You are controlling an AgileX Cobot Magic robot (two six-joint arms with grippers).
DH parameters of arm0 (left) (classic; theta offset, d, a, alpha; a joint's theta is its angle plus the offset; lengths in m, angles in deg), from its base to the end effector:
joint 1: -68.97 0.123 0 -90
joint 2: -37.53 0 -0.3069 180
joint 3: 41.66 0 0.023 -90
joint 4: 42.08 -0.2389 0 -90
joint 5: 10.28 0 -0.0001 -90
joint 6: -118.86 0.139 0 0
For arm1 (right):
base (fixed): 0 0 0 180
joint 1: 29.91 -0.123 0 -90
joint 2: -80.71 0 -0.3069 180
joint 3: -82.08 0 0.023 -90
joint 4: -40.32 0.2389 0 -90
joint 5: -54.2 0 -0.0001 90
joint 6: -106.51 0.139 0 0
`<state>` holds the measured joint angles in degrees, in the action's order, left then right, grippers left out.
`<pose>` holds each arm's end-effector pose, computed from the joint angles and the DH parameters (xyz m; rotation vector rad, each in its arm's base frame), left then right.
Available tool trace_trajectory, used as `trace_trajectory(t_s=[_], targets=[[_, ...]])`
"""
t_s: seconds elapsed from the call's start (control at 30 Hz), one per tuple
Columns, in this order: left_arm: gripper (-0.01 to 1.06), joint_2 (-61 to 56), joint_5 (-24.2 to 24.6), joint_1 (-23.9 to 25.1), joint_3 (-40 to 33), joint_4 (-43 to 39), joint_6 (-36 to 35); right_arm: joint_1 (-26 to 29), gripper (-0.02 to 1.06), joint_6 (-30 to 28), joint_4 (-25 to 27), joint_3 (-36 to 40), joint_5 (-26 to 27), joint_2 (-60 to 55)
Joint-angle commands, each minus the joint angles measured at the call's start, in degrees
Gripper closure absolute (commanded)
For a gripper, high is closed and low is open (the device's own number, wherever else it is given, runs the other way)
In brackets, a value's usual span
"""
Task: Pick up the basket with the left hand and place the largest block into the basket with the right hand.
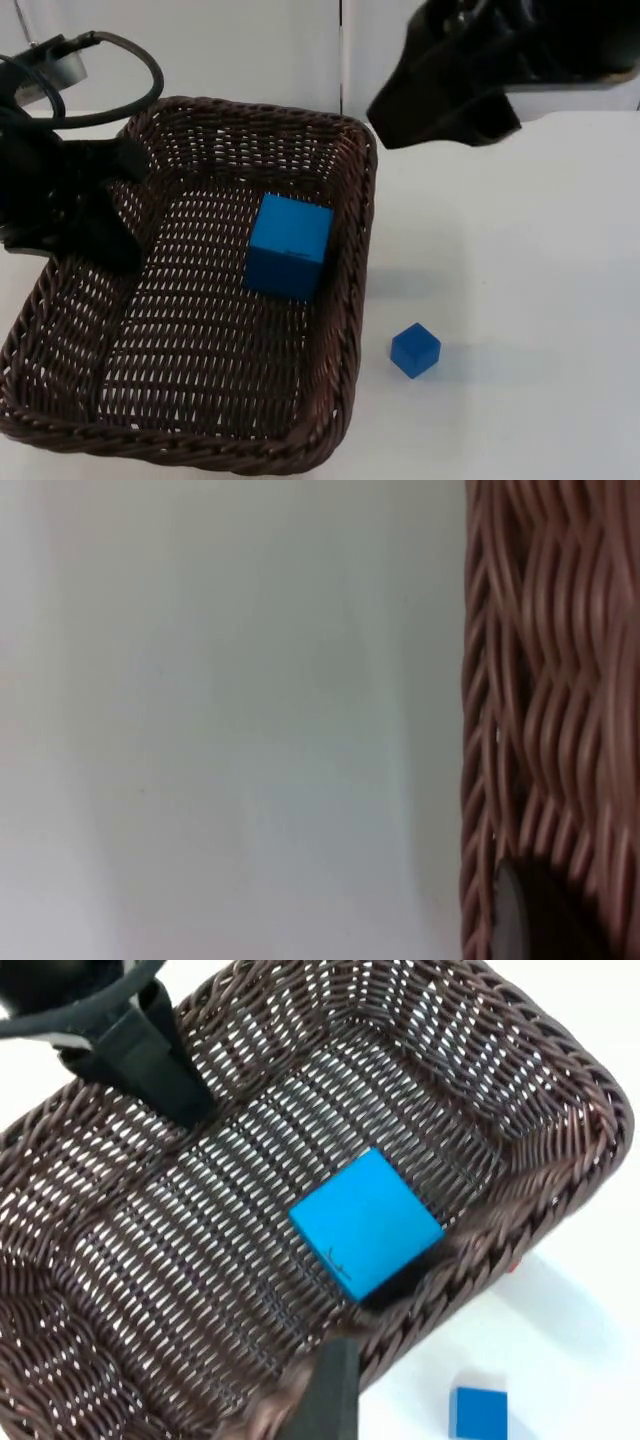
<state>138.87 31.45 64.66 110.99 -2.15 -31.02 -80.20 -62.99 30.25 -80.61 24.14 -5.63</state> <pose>0.2924 -0.0816 0.1723 0.1532 2.7986 -0.6501 0.2130 0.2373 0.3002 -0.9251 2.1605 0.3522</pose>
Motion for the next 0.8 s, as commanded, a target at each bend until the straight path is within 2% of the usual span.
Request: trace_trajectory(t_s=[0.0, 0.2, 0.47, 0.67, 0.77], targets=[[1.05, -0.89, -0.28, -0.31, 0.06, 1.03, 0.05, -0.09, 0.29, 0.35, -0.03, 0.51, 1.16, 0.71], [1.05, -0.89, -0.41, -0.31, 0.06, 0.92, 0.05, -0.09, 0.29, 0.79, 0.2, 0.7, 3.44, 0.71], [1.05, -0.89, -0.66, -0.31, 0.06, -2.42, -0.45, -0.09, 0.29, 0.79, 0.2, 0.7, 3.71, 0.71], [1.05, 0.06, -6.18, -0.31, 0.06, -8.27, -7.22, -0.09, 0.29, 0.79, 0.31, 0.7, 3.69, 0.71], [1.05, 1.06, -7.92, -0.31, 0.06, -8.12, -7.71, -0.09, 0.29, 0.79, 0.31, 1.1, 3.84, 0.71]])
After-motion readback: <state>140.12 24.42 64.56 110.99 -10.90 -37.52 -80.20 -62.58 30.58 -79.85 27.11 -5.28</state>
